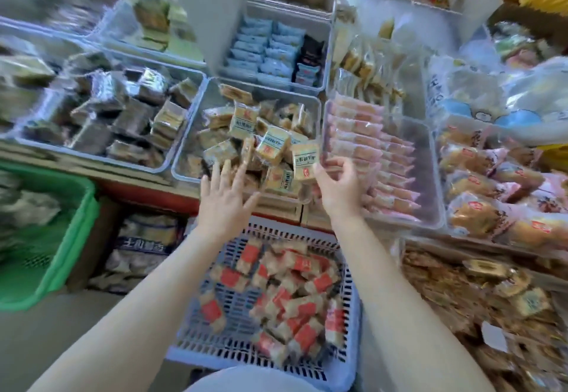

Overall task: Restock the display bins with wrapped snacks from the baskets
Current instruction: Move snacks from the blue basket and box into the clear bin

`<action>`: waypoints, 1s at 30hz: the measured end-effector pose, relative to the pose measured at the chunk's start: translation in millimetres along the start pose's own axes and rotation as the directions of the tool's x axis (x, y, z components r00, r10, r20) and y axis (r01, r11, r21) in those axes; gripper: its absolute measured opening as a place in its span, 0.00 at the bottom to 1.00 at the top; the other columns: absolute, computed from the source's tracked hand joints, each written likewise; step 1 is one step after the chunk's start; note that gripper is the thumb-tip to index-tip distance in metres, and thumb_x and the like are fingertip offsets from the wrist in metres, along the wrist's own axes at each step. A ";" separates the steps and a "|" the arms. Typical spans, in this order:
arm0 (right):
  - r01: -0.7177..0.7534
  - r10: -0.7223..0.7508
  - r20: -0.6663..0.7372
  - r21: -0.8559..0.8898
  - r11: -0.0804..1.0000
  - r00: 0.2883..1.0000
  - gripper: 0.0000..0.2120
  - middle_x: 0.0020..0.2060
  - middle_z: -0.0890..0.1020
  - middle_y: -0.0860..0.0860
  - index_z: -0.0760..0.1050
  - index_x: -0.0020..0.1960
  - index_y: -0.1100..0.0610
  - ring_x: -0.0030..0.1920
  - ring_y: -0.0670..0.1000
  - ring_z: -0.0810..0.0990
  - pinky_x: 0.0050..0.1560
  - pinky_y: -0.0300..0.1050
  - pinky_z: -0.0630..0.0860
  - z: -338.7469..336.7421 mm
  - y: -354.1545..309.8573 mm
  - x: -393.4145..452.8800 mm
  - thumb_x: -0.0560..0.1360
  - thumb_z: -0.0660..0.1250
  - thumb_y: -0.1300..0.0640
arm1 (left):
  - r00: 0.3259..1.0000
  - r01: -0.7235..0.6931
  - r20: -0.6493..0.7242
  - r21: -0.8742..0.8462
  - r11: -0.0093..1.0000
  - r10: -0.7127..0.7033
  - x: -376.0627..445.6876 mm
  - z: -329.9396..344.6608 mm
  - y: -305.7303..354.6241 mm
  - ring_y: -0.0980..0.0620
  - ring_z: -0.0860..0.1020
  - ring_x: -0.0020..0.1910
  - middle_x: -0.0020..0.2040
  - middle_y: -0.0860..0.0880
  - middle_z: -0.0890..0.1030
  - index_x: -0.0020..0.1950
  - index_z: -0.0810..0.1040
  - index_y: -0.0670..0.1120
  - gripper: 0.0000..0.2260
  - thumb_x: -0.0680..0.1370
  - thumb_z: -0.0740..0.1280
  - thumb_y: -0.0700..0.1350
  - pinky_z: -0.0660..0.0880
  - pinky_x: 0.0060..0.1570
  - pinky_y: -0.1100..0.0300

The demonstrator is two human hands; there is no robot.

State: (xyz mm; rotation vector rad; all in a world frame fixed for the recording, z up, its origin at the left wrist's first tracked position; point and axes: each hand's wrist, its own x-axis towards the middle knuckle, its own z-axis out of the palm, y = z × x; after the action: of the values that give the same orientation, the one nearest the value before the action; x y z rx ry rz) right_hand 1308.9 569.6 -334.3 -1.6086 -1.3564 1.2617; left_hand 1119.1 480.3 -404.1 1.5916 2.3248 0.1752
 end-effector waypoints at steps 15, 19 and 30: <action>0.263 -0.017 0.377 -0.615 0.743 0.926 0.26 0.67 0.73 0.52 0.58 0.80 0.49 0.48 0.45 0.76 0.41 0.38 0.72 100.8 -52.6 96.7 0.83 0.58 0.54 | 0.989 -0.034 0.143 0.058 0.998 0.025 8.2 10.2 -25.1 0.46 0.31 0.79 0.81 0.47 0.34 0.81 0.34 0.54 0.33 0.81 0.40 0.67 0.26 0.73 0.45; 0.286 -0.155 0.278 -0.527 0.800 0.948 0.25 0.74 0.68 0.53 0.63 0.78 0.49 0.71 0.52 0.69 0.71 0.53 0.69 78.5 -49.3 67.4 0.82 0.61 0.53 | 0.986 -0.032 0.168 0.105 0.994 0.014 8.6 6.9 -25.6 0.44 0.33 0.79 0.81 0.45 0.35 0.81 0.35 0.53 0.34 0.81 0.43 0.68 0.30 0.75 0.43; -0.142 0.120 -0.091 -0.307 0.941 0.989 0.11 0.39 0.83 0.47 0.78 0.43 0.48 0.43 0.51 0.82 0.47 0.50 0.80 -127.3 111.2 -71.2 0.81 0.63 0.58 | 0.932 -0.299 0.086 -0.365 0.881 0.352 -37.1 -25.3 159.5 0.49 0.79 0.50 0.52 0.51 0.81 0.64 0.76 0.48 0.15 0.82 0.61 0.54 0.77 0.48 0.53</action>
State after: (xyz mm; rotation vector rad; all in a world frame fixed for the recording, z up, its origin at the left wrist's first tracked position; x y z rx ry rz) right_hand 1465.5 486.1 -380.4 -1.9704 -1.4820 1.0917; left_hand 1264.4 507.4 -329.1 1.7286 1.7765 0.4966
